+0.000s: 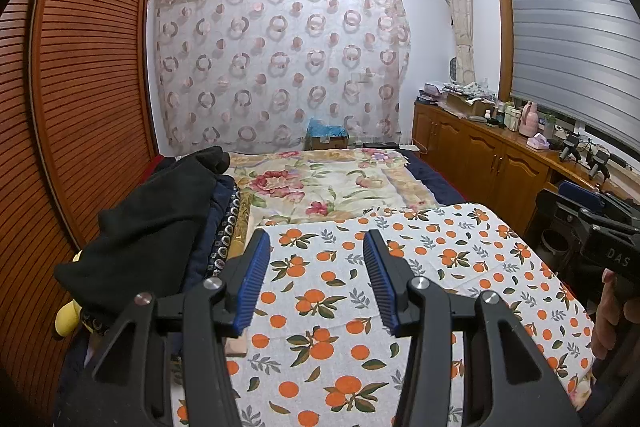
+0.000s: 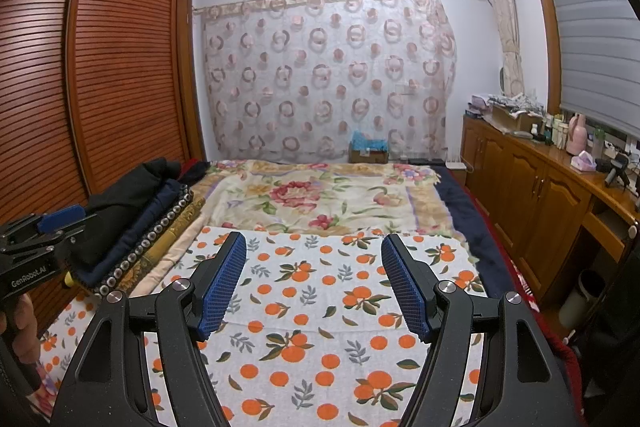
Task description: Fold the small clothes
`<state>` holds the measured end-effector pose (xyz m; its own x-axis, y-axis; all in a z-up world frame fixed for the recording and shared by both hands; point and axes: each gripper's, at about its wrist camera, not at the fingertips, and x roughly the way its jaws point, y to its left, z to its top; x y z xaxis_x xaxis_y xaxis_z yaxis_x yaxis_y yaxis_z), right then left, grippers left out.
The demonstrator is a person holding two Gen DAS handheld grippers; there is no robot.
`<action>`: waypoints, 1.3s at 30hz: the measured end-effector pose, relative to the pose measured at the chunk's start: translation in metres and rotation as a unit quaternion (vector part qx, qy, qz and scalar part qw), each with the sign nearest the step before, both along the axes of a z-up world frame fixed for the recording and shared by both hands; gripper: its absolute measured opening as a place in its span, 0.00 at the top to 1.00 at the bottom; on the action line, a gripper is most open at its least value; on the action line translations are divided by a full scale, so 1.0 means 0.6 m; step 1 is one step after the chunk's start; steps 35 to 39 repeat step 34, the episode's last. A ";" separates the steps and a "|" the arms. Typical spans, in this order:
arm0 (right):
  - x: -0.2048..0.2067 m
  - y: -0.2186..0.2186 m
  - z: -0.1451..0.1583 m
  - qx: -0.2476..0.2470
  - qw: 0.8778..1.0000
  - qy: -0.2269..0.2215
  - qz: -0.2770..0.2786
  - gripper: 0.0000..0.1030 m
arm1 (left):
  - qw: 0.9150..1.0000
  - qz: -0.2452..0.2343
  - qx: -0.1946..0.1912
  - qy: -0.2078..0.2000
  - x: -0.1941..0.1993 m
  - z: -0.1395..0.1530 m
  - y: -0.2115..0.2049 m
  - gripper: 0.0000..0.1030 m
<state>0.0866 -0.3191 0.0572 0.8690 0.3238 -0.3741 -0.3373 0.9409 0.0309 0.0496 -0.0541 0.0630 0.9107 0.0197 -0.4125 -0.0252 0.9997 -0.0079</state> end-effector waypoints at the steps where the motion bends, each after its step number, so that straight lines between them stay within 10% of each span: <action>1: 0.000 0.000 0.000 0.000 1.000 0.000 0.000 0.30 | 1.000 0.000 0.000 0.000 0.000 0.000 0.000 0.54; 39: 0.001 0.001 -0.002 0.000 1.000 -0.001 0.000 0.30 | 1.000 0.001 0.000 -0.001 -0.003 -0.001 -0.001 0.53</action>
